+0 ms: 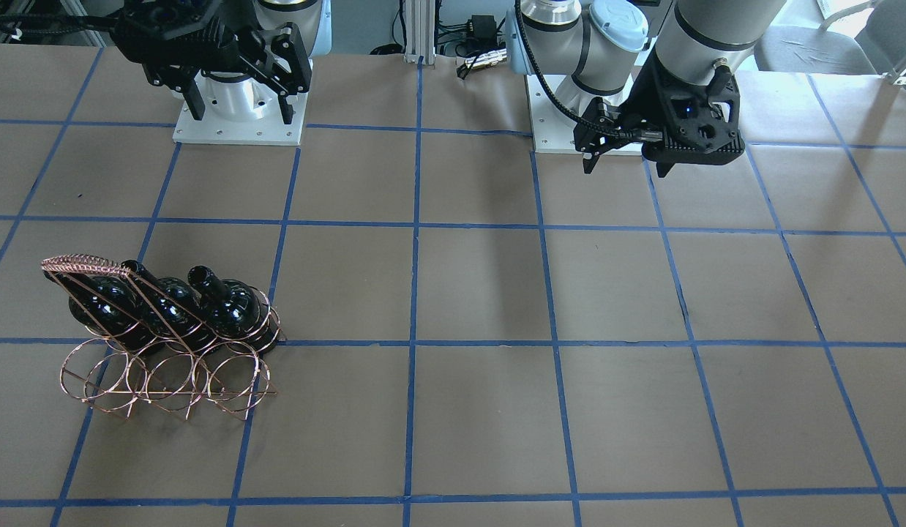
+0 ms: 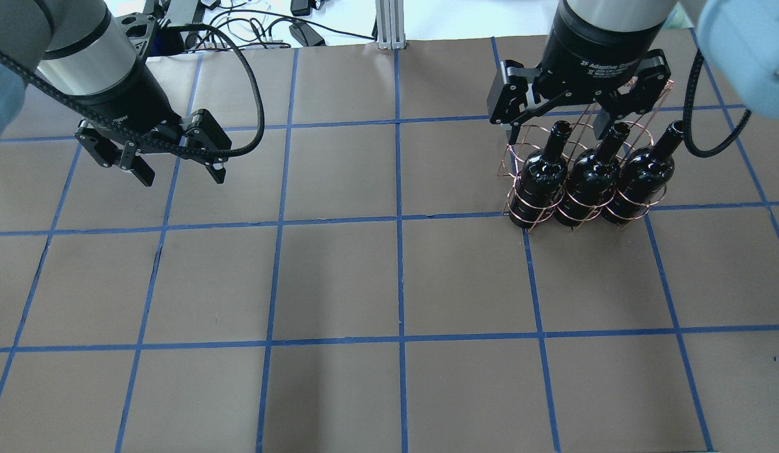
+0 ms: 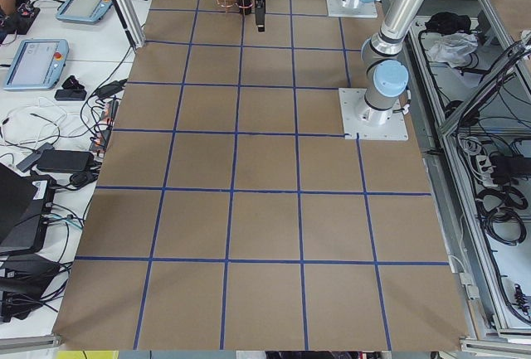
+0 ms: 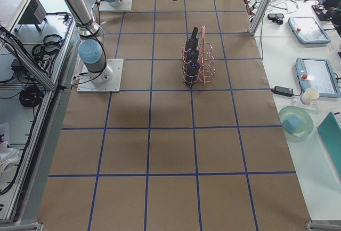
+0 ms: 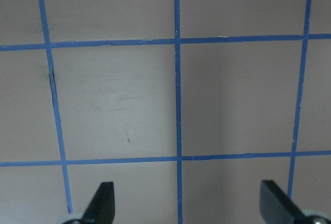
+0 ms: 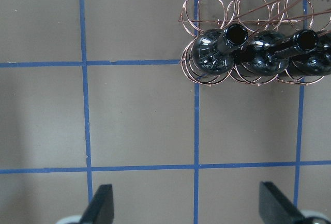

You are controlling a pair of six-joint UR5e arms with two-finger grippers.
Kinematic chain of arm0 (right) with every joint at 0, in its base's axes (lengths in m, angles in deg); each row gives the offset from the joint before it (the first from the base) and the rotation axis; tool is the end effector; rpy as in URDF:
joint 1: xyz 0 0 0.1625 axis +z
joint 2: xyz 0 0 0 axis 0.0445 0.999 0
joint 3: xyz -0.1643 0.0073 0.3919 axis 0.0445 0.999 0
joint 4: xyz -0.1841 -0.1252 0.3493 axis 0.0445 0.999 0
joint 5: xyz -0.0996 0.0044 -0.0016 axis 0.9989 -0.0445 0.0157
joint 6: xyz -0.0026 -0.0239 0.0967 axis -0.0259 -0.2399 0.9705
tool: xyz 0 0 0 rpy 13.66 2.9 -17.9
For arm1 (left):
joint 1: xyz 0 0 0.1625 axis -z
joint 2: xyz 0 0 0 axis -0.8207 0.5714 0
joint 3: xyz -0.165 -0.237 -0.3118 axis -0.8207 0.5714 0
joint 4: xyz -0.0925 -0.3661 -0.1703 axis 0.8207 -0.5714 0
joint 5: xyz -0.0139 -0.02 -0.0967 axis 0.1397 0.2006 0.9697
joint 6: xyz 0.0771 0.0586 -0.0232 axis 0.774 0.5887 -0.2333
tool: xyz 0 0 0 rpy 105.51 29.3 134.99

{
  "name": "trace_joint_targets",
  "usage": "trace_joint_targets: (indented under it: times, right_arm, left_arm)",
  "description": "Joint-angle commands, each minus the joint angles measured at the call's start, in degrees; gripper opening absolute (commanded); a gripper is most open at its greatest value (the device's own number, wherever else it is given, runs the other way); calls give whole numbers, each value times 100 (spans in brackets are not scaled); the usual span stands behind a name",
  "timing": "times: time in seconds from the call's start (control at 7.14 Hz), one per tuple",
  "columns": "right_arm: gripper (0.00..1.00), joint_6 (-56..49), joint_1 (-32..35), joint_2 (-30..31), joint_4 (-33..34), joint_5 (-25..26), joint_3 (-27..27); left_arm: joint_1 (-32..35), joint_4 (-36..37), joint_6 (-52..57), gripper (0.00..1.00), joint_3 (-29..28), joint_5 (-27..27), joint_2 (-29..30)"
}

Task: Place wine into wine basket
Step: 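Open the right gripper and raise it away from the rack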

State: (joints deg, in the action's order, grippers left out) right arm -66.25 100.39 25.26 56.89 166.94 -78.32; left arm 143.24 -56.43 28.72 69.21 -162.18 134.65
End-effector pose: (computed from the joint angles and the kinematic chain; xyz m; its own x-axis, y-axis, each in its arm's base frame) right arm 0.1950 -0.4502 0.5600 -1.0000 0.0024 0.0081 0.0020 0.9986 -0.0526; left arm -0.1184 -0.4690 0.4929 -0.9998 0.0149 0.0113 0.0157 0.9969 0.0770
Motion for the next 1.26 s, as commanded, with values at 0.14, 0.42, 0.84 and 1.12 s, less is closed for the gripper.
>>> trace_joint_targets:
  times: [0.14,0.42,0.84,1.12]
  right_arm:
    - [100,-170,-405,-4,247,-114,16]
    - [100,-179,-423,-222,283,105,147]
    - [100,-397,-432,-303,195,97,219]
    - [100,-407,-441,-303,195,97,210]
  left_arm:
    - [-3,8,17,100,-5,0,0]
    - [-3,25,18,100,-5,-26,0]
    - [6,-9,9,100,-14,-26,-26]
    - [6,-10,9,100,-14,-26,-26]
